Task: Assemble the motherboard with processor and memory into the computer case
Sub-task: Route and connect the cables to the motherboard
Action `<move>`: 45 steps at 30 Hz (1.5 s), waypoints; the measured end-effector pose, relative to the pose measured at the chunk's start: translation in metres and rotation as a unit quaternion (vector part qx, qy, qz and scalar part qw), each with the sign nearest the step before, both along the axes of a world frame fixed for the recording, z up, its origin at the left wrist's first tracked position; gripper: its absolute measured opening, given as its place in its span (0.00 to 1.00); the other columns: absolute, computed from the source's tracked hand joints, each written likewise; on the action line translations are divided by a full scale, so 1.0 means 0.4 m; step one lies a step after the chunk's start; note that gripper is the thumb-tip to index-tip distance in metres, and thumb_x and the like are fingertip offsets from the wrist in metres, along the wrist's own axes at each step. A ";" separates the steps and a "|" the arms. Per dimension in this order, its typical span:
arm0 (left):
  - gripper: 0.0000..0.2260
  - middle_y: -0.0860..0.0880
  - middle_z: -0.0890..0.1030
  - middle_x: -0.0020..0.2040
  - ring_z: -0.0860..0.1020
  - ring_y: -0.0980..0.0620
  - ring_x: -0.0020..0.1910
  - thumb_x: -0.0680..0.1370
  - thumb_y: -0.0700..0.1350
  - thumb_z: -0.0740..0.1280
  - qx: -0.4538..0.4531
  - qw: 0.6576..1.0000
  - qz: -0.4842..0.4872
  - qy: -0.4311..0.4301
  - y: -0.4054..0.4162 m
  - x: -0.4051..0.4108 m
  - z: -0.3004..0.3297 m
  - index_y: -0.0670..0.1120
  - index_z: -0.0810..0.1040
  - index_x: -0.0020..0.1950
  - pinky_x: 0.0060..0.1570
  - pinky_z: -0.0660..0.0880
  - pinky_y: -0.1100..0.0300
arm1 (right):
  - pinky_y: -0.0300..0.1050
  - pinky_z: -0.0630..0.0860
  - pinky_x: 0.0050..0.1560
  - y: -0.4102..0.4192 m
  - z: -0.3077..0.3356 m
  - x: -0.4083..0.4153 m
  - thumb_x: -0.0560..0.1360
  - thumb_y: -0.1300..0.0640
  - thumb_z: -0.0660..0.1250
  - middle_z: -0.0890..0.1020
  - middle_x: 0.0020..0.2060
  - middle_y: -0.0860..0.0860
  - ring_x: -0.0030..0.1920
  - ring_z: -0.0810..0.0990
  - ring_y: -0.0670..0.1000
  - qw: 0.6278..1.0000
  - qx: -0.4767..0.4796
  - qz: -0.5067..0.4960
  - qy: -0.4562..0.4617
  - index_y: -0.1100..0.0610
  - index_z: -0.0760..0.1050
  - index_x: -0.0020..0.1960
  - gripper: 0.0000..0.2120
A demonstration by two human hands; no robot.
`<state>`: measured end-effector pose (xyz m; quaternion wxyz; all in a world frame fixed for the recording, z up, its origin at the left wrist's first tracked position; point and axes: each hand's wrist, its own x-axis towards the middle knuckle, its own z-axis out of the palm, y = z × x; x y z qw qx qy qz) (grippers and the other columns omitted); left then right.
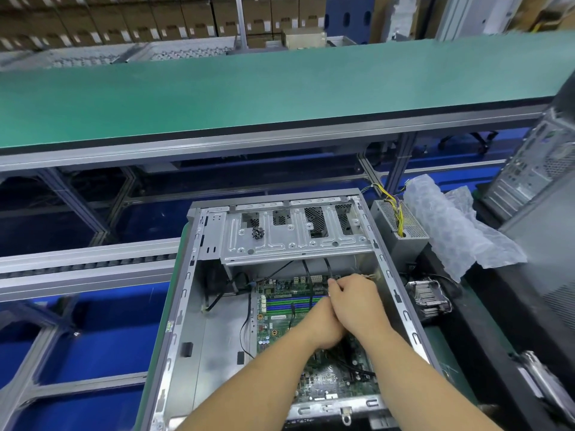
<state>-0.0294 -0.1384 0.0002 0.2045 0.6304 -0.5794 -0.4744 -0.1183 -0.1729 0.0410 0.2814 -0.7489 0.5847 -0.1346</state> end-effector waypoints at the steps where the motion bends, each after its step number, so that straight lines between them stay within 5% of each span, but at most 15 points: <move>1: 0.08 0.41 0.77 0.41 0.69 0.55 0.40 0.78 0.28 0.60 0.005 1.000 0.003 0.007 -0.001 -0.004 0.002 0.39 0.74 0.50 0.38 0.68 0.69 | 0.47 0.77 0.44 0.006 0.015 0.003 0.83 0.53 0.59 0.80 0.37 0.53 0.41 0.80 0.53 0.998 -0.018 0.035 0.053 0.58 0.76 0.38 0.18; 3: 0.07 0.39 0.79 0.41 0.70 0.54 0.40 0.79 0.30 0.62 0.010 0.998 0.032 0.047 -0.005 -0.012 -0.005 0.38 0.78 0.49 0.41 0.69 0.62 | 0.48 0.77 0.44 0.009 0.066 0.004 0.82 0.54 0.59 0.81 0.42 0.54 0.45 0.81 0.56 0.989 -0.090 0.073 0.087 0.57 0.77 0.48 0.11; 5: 0.09 0.47 0.83 0.38 0.73 0.57 0.36 0.79 0.38 0.67 0.000 0.993 0.081 0.084 -0.006 -0.014 -0.010 0.49 0.83 0.42 0.38 0.70 0.64 | 0.49 0.77 0.38 -0.013 0.128 -0.011 0.80 0.53 0.59 0.81 0.37 0.53 0.39 0.80 0.58 0.981 -0.181 0.074 -0.004 0.55 0.78 0.50 0.10; 8: 0.05 0.51 0.84 0.47 0.78 0.58 0.42 0.80 0.45 0.68 0.007 0.984 0.138 0.110 -0.010 -0.008 -0.020 0.51 0.83 0.54 0.46 0.74 0.67 | 0.48 0.72 0.37 -0.129 0.181 -0.066 0.78 0.54 0.57 0.79 0.35 0.51 0.37 0.78 0.57 0.957 -0.280 -0.006 -0.073 0.55 0.79 0.46 0.13; 11: 0.07 0.51 0.84 0.50 0.80 0.55 0.45 0.80 0.44 0.69 -0.005 0.984 0.150 0.093 -0.019 -0.007 -0.025 0.48 0.83 0.57 0.50 0.77 0.63 | 0.52 0.73 0.52 -0.199 0.142 -0.096 0.80 0.57 0.60 0.79 0.52 0.57 0.54 0.76 0.60 0.976 -0.211 -0.051 -0.032 0.57 0.79 0.59 0.12; 13: 0.06 0.53 0.83 0.49 0.81 0.56 0.47 0.78 0.43 0.71 -0.018 0.986 0.150 0.067 -0.027 -0.019 -0.029 0.48 0.84 0.54 0.48 0.76 0.69 | 0.52 0.74 0.53 -0.196 0.089 -0.096 0.82 0.55 0.60 0.78 0.57 0.57 0.56 0.76 0.59 0.989 -0.136 -0.046 -0.019 0.55 0.75 0.66 0.15; 16: 0.02 0.59 0.79 0.47 0.77 0.63 0.44 0.76 0.44 0.73 -0.055 0.991 0.120 0.004 -0.048 -0.035 -0.020 0.51 0.84 0.48 0.41 0.69 0.79 | 0.50 0.73 0.42 -0.193 0.054 -0.092 0.81 0.54 0.58 0.81 0.53 0.56 0.47 0.77 0.58 0.989 -0.134 -0.067 -0.014 0.53 0.72 0.67 0.15; 22: 0.04 0.47 0.84 0.44 0.81 0.48 0.46 0.75 0.42 0.74 -0.074 0.991 0.068 -0.089 -0.123 -0.059 -0.011 0.42 0.84 0.44 0.49 0.77 0.59 | 0.48 0.68 0.35 -0.198 0.061 -0.088 0.81 0.55 0.58 0.78 0.42 0.52 0.40 0.74 0.57 0.988 -0.146 -0.054 0.010 0.54 0.69 0.63 0.12; 25: 0.11 0.46 0.78 0.39 0.80 0.43 0.44 0.74 0.41 0.73 -0.080 0.985 0.056 -0.145 -0.136 -0.080 -0.026 0.45 0.73 0.36 0.42 0.73 0.58 | 0.48 0.70 0.35 -0.197 0.062 -0.089 0.81 0.55 0.58 0.79 0.41 0.53 0.39 0.76 0.58 0.987 -0.150 -0.051 -0.003 0.54 0.69 0.63 0.12; 29: 0.13 0.47 0.74 0.40 0.76 0.44 0.42 0.74 0.42 0.74 -0.077 0.981 0.062 -0.166 -0.130 -0.086 -0.064 0.45 0.70 0.40 0.40 0.71 0.57 | 0.49 0.72 0.35 -0.200 0.059 -0.090 0.80 0.56 0.58 0.80 0.41 0.53 0.40 0.76 0.57 0.988 -0.145 -0.052 -0.015 0.53 0.69 0.63 0.12; 34: 0.05 0.47 0.80 0.45 0.79 0.46 0.45 0.75 0.41 0.73 -0.081 0.985 0.090 -0.119 -0.133 -0.088 -0.082 0.41 0.80 0.45 0.46 0.77 0.57 | 0.52 0.77 0.34 -0.204 0.061 -0.089 0.79 0.56 0.59 0.80 0.39 0.53 0.36 0.78 0.57 0.989 -0.133 -0.053 -0.032 0.52 0.69 0.60 0.10; 36: 0.03 0.52 0.81 0.44 0.79 0.53 0.43 0.75 0.37 0.72 -0.096 0.983 0.142 -0.064 -0.133 -0.089 -0.083 0.43 0.83 0.46 0.44 0.74 0.68 | 0.52 0.76 0.34 -0.205 0.059 -0.090 0.79 0.56 0.59 0.79 0.39 0.53 0.36 0.78 0.57 0.989 -0.133 -0.053 -0.036 0.52 0.69 0.60 0.10; 38: 0.11 0.53 0.82 0.43 0.78 0.56 0.43 0.74 0.30 0.67 -0.118 0.975 0.184 -0.046 -0.132 -0.082 -0.079 0.45 0.84 0.44 0.42 0.69 0.78 | 0.52 0.76 0.34 -0.207 0.057 -0.091 0.79 0.56 0.59 0.79 0.39 0.53 0.36 0.78 0.57 0.989 -0.130 -0.052 -0.041 0.52 0.69 0.60 0.10; 42: 0.13 0.46 0.82 0.49 0.79 0.48 0.49 0.73 0.29 0.62 -0.127 0.977 0.154 -0.074 -0.135 -0.076 -0.081 0.41 0.83 0.46 0.49 0.74 0.62 | 0.49 0.73 0.34 -0.211 0.051 -0.092 0.78 0.56 0.60 0.79 0.40 0.52 0.37 0.77 0.57 0.989 -0.127 -0.051 -0.053 0.51 0.68 0.59 0.09; 45: 0.11 0.46 0.81 0.50 0.79 0.47 0.50 0.73 0.32 0.62 -0.131 0.981 0.120 -0.078 -0.131 -0.082 -0.080 0.42 0.81 0.49 0.48 0.74 0.61 | 0.48 0.71 0.35 -0.213 0.046 -0.093 0.78 0.55 0.60 0.78 0.39 0.52 0.37 0.77 0.57 0.989 -0.126 -0.052 -0.062 0.50 0.68 0.56 0.08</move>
